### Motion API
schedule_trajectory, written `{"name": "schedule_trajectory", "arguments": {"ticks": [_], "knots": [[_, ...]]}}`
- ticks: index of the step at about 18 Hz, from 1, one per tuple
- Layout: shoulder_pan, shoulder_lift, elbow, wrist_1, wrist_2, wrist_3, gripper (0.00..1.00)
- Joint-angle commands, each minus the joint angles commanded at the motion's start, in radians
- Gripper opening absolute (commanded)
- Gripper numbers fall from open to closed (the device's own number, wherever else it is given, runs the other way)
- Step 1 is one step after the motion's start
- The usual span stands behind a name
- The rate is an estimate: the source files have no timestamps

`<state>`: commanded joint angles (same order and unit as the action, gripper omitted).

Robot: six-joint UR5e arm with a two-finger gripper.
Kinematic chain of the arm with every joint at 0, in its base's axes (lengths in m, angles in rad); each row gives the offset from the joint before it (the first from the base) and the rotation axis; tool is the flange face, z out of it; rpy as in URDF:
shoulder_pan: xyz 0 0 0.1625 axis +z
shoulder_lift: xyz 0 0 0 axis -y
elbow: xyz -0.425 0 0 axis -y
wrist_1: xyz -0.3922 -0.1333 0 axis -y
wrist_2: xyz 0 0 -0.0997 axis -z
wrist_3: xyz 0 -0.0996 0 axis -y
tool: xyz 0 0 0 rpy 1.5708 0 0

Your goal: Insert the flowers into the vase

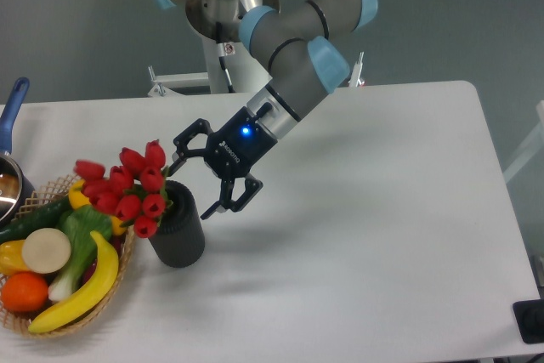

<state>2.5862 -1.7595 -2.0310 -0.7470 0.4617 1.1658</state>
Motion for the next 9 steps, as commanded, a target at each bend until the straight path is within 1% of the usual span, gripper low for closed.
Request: {"name": "schedule_trajectory", "arguments": {"ticks": [4, 7, 9], "knots": [[0.061, 0.002, 0.023, 0.002, 0.037, 0.018, 1.00], [0.123, 0.002, 0.035, 0.003, 0.041, 0.096, 1.00], [0.176, -0.008, 0.057, 0.002, 0.044, 0.117, 1.00]]}}
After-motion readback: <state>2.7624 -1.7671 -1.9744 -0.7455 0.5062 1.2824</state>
